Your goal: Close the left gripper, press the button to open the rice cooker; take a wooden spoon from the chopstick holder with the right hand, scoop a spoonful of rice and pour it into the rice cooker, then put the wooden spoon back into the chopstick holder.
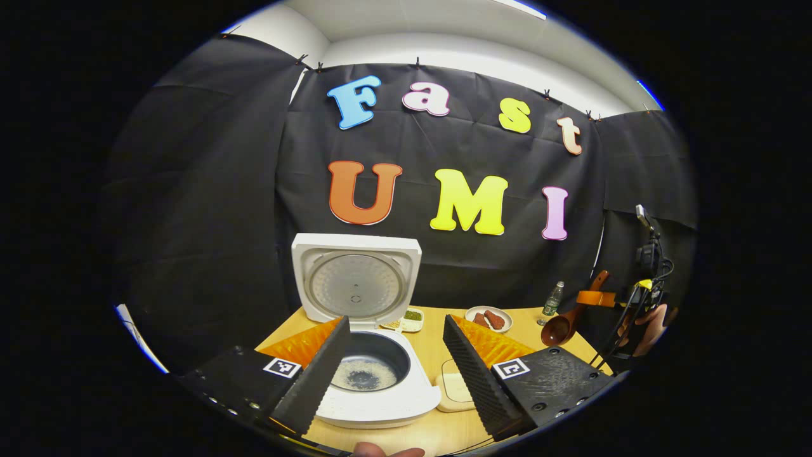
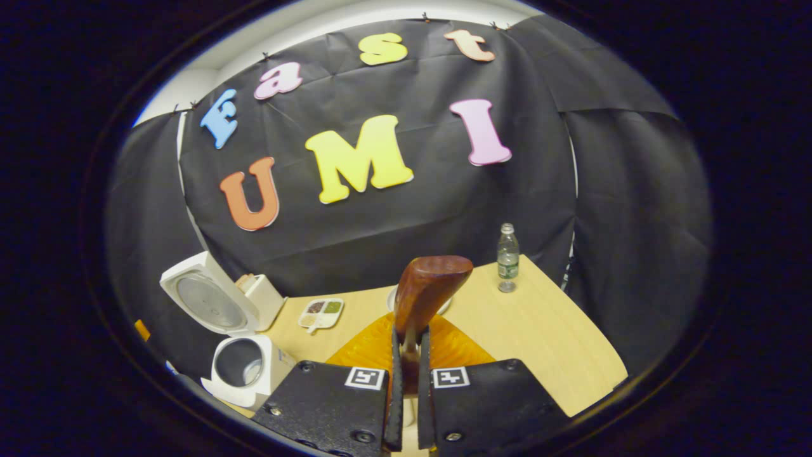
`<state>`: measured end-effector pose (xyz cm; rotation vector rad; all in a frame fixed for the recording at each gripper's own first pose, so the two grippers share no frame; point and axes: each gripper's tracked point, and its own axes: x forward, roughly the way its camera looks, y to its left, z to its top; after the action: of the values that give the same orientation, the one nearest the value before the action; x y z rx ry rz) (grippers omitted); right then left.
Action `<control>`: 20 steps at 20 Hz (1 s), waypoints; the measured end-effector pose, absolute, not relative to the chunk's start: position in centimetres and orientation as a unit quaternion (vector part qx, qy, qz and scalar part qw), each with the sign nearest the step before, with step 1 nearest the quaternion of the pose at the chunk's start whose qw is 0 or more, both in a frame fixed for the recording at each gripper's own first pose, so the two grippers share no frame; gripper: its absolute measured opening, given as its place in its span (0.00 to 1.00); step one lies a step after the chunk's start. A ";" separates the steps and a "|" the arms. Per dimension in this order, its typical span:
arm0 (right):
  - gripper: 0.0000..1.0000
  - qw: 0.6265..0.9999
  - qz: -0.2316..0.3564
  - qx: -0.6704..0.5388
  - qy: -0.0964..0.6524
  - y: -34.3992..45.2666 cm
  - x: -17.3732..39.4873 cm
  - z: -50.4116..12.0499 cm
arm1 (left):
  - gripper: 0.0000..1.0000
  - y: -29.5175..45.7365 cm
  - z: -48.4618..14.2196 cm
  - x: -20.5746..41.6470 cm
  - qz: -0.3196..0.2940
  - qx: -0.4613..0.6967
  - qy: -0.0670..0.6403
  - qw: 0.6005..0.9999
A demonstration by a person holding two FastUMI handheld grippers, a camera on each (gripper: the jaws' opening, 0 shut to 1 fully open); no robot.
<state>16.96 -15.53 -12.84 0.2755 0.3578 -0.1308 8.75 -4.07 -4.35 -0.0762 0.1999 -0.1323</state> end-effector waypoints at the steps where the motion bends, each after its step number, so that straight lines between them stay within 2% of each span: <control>1: 0.14 0.969 -0.071 0.144 0.188 -16.9 17.1 -14.1 | 0.94 -4.7 -4.4 9.1 -0.064 -0.037 0.102 0.992; 5: 0.14 0.959 -0.084 0.157 0.221 -19.9 18.1 -19.1 | 0.94 -6.4 -4.5 9.8 -0.053 -0.029 0.112 0.992; 11: 0.14 0.950 -0.072 0.163 0.256 -18.9 18.7 -24.9 | 0.94 -7.4 -5.5 10.1 -0.037 -0.010 0.138 0.990; 20: 0.18 0.941 -0.065 0.176 0.283 -18.3 18.7 -30.1 | 0.94 -7.8 -5.7 9.6 -0.018 -0.008 0.150 0.988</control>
<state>18.68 -18.28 -30.09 0.3597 0.5766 -0.1318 9.58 -7.82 -5.68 -0.0155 0.3013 -0.0365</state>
